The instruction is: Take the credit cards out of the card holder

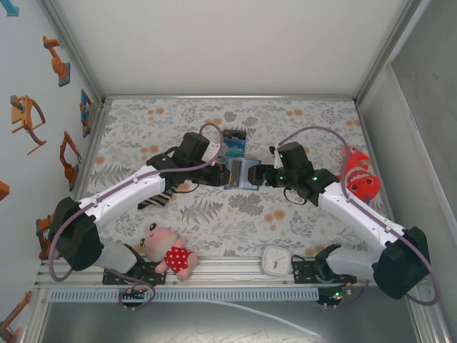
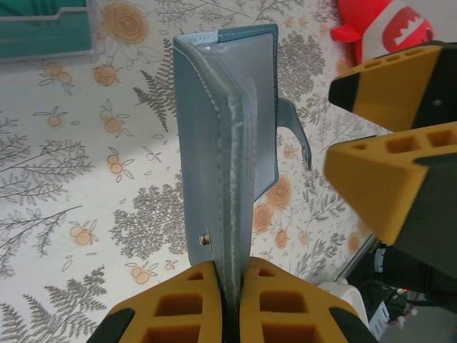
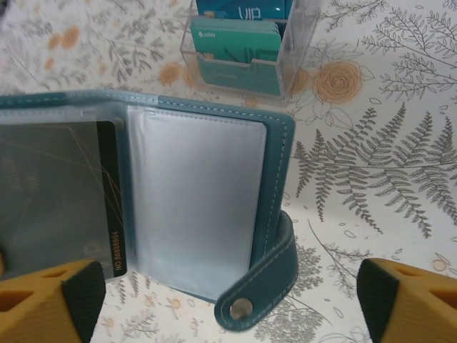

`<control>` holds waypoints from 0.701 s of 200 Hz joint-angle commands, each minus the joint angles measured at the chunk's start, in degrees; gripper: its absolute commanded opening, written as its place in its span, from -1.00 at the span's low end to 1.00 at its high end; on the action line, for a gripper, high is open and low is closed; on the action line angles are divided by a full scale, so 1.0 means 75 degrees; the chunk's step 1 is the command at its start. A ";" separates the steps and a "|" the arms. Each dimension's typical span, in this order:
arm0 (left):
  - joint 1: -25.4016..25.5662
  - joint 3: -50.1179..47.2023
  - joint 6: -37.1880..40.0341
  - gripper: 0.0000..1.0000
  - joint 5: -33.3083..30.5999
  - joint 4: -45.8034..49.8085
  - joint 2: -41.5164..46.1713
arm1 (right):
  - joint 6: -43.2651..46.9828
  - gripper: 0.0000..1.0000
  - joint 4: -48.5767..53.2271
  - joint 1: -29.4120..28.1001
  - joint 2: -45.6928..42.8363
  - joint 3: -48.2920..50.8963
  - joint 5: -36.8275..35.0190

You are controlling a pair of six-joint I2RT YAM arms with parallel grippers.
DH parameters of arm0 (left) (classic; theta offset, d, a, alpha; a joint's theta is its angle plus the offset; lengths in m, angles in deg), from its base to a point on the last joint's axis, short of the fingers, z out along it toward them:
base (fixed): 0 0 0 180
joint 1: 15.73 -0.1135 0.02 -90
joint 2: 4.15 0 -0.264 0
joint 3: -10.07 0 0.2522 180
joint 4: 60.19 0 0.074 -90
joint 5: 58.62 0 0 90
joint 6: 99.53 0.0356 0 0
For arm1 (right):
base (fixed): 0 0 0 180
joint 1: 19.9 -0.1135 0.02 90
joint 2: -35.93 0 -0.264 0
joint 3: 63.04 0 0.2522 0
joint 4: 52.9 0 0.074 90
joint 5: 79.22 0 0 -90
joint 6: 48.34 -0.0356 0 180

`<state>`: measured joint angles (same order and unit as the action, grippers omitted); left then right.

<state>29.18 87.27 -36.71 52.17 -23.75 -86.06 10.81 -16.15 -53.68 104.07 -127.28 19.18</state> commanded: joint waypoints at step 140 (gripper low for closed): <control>-0.0463 -0.1213 -0.0954 -1.00 0.1673 -0.2273 0.0483 | 0.0191 -0.10 0.0314 0.0744 0.0197 0.0697 -0.0642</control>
<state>26.44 79.29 -41.78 60.94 -34.94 -84.22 12.49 -13.03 -49.54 106.80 -123.67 13.37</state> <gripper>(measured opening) 0.074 0.466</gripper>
